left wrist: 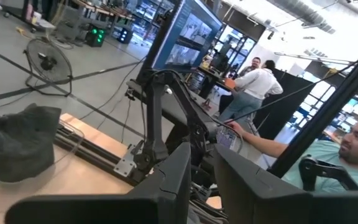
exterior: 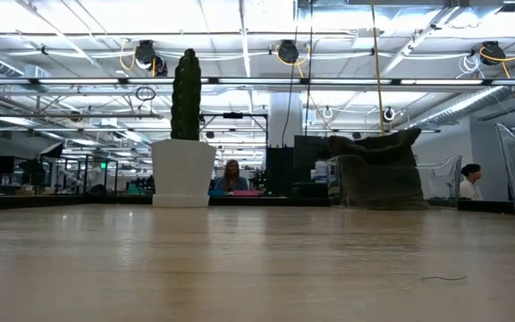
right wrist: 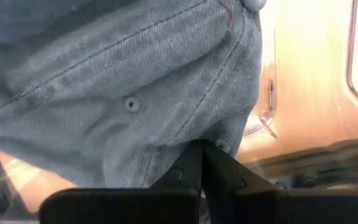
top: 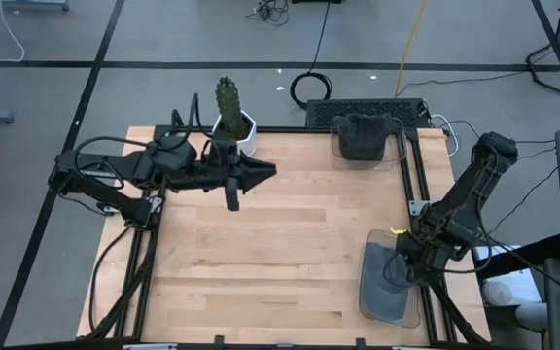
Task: Pick & Place hat
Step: Put the gray cap into the bottom transparent bin
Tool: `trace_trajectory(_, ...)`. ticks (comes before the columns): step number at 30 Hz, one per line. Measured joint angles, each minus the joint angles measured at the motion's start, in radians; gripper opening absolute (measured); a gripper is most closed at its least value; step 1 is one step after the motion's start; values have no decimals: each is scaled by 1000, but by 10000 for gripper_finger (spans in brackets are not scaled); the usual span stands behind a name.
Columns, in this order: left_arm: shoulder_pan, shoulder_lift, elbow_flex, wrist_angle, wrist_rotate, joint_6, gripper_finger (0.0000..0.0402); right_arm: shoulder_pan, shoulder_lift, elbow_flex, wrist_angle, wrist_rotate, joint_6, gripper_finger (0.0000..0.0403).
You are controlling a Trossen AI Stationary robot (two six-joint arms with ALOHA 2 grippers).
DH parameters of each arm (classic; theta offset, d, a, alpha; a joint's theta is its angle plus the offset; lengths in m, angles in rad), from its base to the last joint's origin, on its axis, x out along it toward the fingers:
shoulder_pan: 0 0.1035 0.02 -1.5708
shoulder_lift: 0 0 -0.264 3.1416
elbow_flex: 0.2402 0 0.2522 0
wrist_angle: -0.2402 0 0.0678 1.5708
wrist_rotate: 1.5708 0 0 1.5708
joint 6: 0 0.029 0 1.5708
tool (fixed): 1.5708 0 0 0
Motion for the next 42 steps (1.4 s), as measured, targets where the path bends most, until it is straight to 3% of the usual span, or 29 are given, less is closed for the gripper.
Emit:
trace_trajectory(8, 0, 0, 0, 1, -61, -8, 76, -8, 29, -43, 39, -3, -28, 0)
trace_trajectory(19, -5, 0, 0, 12, -58, -48, 76, -8, 3, 128, -126, 0, -41, 0)
trace_trajectory(25, -18, 0, 0, 0, -57, -41, 76, -32, 29, 256, -37, 183, -23, 0)
trace_trajectory(29, -25, 0, 0, -2, -55, -4, 76, -107, 87, 262, 54, 274, -72, 0)
trace_trajectory(35, -25, 0, 0, -17, -55, 2, 76, -219, 205, 235, 215, 209, -208, 0)
trace_trajectory(42, -24, 0, 0, -50, -50, 0, 76, -270, 309, 207, 189, 146, -244, 0)
